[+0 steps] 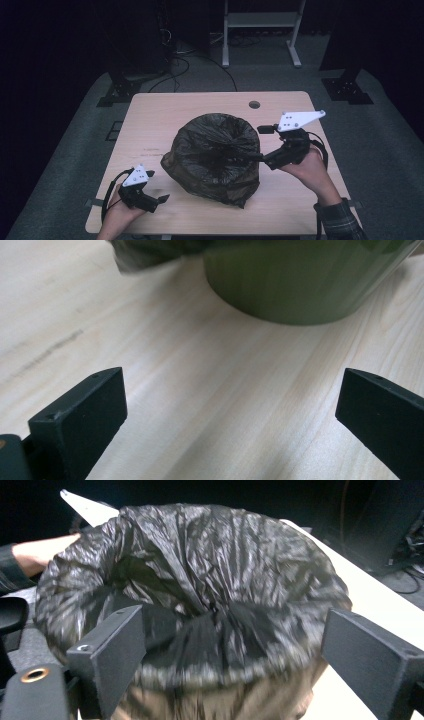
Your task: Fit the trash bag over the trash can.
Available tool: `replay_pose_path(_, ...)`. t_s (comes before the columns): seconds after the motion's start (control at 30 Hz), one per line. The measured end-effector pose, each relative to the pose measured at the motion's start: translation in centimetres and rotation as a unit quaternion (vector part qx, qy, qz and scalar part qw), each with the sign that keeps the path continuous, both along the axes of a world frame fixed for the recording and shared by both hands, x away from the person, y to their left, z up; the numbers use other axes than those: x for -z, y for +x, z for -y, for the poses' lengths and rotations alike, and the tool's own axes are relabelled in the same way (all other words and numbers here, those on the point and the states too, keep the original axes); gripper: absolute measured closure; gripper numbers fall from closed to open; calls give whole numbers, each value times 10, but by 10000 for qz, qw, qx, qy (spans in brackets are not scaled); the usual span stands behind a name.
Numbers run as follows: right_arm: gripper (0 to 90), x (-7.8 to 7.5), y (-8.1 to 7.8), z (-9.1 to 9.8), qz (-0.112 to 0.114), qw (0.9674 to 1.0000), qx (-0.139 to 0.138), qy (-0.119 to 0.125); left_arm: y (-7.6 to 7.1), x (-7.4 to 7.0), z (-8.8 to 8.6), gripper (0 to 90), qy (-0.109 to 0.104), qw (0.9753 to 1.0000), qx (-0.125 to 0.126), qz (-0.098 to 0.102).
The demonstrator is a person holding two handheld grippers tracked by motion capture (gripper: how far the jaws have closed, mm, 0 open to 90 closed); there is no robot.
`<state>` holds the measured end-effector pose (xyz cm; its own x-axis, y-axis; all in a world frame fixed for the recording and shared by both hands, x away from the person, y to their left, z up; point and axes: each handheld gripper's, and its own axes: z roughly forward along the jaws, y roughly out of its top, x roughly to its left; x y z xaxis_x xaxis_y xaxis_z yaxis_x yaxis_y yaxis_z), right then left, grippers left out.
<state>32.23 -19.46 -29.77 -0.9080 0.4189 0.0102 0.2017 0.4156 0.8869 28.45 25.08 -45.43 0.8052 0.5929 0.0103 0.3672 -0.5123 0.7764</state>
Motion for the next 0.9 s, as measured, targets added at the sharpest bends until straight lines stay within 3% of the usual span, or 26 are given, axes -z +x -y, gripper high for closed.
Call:
replay_pose_path(0.07,101,-3,6,-10,-20,9999,-62,-106,1,7,1,0,145,9999,11,-54)
replay_pose_path(0.27,101,-3,20,-43,-75,9976,-227,-655,4,20,4,0,248,9994,58,-218)
replay_pose_path(0.4,101,0,30,-63,-258,9956,-356,-827,5,24,7,0,339,9990,131,-267)
replay_pose_path(0.53,101,4,36,-77,-273,9942,-373,-968,5,27,9,0,385,9986,183,-297)
replay_pose_path(0.9,102,18,35,-102,-301,9847,-561,-1623,5,29,11,0,398,9985,253,-271)
